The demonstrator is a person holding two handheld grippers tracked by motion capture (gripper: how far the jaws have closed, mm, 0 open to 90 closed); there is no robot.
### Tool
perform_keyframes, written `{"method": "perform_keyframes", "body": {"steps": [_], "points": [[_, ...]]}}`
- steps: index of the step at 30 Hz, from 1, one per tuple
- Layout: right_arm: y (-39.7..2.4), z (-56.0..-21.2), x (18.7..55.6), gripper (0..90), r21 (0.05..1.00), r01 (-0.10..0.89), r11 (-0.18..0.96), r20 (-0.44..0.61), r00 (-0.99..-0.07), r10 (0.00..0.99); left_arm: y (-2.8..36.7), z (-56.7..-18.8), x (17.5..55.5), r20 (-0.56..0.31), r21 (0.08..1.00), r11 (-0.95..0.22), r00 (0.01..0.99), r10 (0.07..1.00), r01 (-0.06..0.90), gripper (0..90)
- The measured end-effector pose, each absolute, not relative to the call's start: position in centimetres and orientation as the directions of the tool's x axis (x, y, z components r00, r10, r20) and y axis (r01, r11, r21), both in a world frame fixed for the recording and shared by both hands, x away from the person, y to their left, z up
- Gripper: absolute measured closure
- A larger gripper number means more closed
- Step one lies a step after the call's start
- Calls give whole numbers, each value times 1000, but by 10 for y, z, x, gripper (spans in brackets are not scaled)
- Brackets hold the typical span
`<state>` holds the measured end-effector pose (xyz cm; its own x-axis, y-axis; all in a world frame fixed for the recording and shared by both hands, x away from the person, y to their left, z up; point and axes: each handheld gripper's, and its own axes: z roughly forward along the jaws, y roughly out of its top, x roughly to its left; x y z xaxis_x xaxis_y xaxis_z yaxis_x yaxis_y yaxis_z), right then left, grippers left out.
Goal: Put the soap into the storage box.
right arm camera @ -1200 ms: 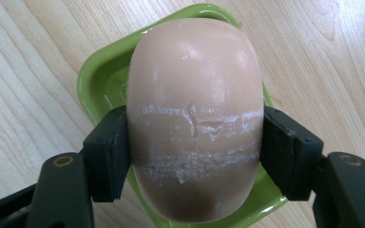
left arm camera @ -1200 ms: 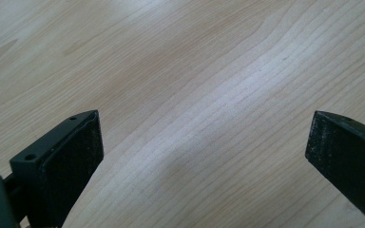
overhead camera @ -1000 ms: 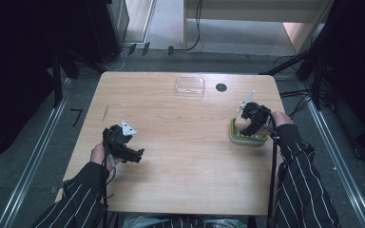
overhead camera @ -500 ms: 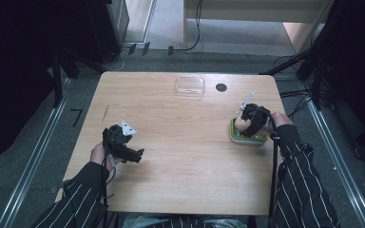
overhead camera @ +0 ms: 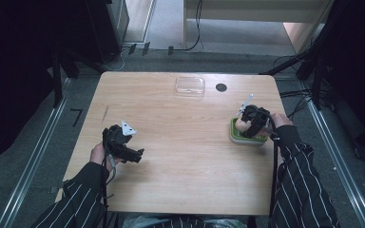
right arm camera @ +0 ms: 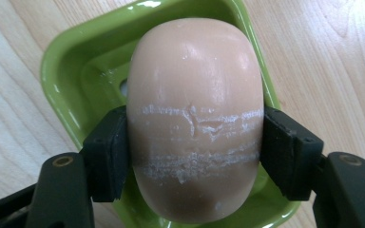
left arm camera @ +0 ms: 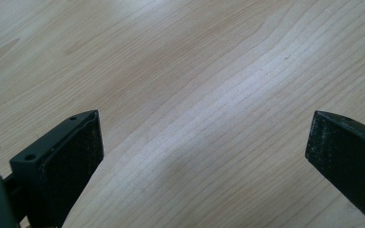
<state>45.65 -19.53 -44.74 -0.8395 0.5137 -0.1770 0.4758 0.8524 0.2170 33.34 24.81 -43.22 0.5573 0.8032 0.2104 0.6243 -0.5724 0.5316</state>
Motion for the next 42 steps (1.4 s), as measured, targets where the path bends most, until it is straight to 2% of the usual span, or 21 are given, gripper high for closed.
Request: {"method": "perform_keyframes", "body": {"steps": [18,42], "points": [[-194,-450,456,329,202,433,878,-188,-863,469,248,-432,333,212,531,-573,557,803,624,0],[-195,-452,459,308,179,509,842,-150,-832,534,248,-432,333,211,533,-574,560,801,622,0]]}}
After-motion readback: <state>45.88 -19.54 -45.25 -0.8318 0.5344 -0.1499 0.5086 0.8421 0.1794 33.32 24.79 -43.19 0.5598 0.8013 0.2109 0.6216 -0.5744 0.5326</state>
